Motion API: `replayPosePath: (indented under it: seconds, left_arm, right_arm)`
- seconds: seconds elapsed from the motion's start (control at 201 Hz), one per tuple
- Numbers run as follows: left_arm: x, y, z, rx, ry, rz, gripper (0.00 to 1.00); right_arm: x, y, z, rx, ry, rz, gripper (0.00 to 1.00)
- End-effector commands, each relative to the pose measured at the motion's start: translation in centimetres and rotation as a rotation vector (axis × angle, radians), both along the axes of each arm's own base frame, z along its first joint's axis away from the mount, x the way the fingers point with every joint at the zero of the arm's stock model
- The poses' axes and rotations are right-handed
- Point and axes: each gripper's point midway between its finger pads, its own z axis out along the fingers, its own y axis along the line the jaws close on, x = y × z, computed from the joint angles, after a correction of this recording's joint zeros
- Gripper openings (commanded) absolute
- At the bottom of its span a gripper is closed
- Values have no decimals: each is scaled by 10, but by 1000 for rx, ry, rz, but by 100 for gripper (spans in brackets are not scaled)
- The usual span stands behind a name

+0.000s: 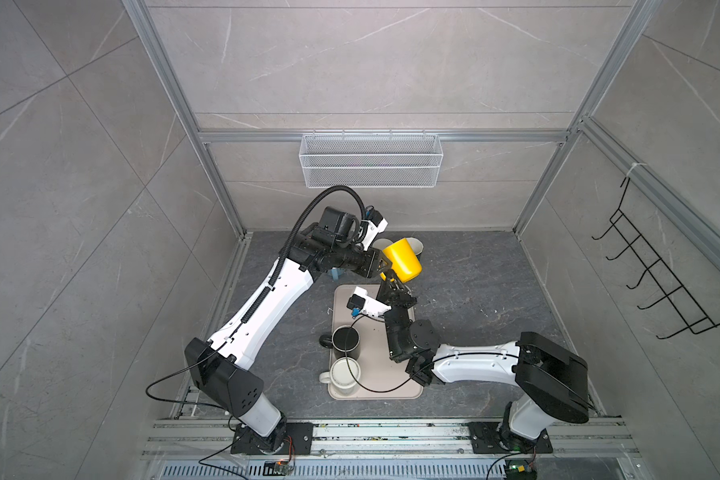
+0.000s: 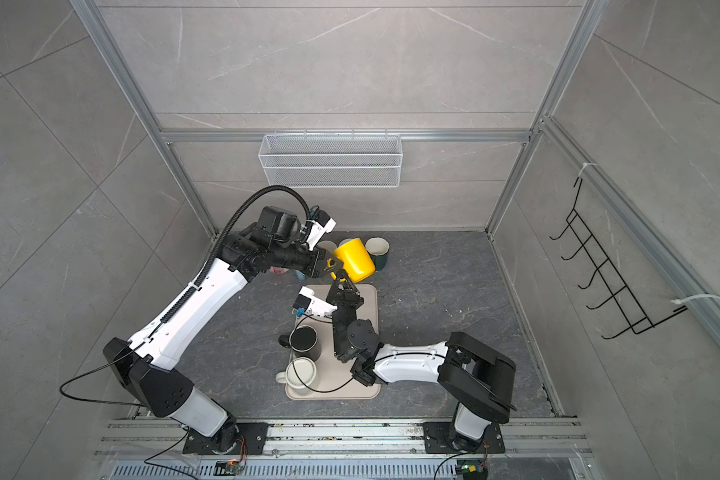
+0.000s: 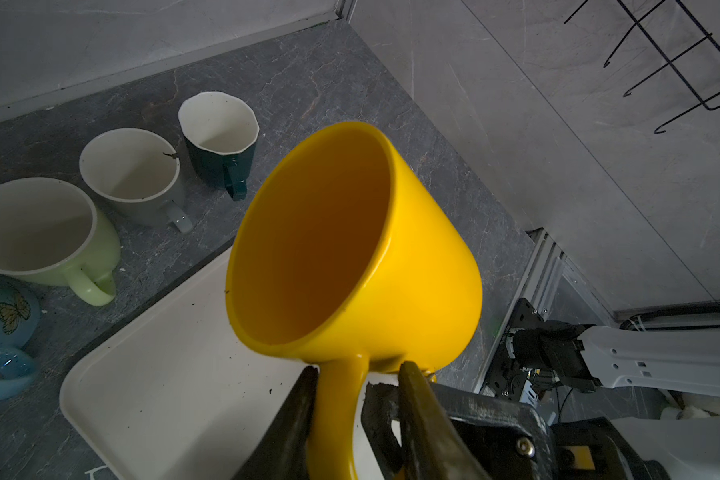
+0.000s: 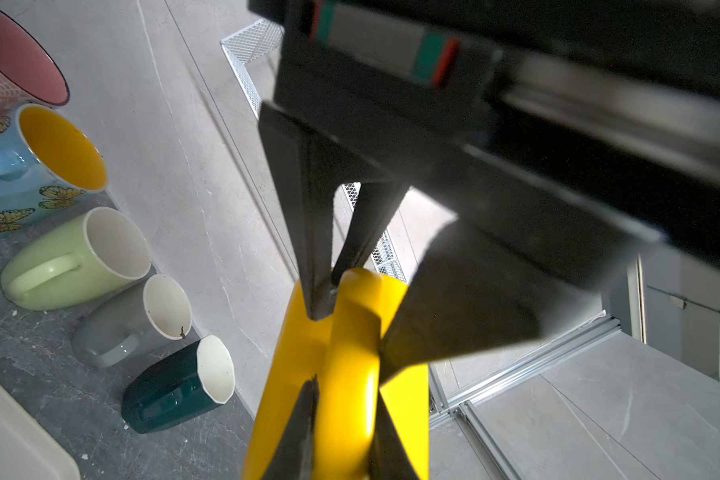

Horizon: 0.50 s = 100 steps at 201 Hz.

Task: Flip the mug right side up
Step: 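Close the left gripper on the yellow mug's handle beside the right gripper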

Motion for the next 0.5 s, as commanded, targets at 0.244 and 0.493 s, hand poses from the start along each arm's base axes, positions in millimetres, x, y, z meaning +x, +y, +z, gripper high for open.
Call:
replayPosePath:
  seconds: [0.244, 0.493]
  left_arm:
    - [-18, 10, -26, 94, 105, -48, 19]
    - [-23, 12, -29, 91, 148, -46, 0]
  right_arm:
    - [-12, 4, 32, 80, -93, 63, 0]
    - [-12, 4, 31, 75, -92, 63, 0]
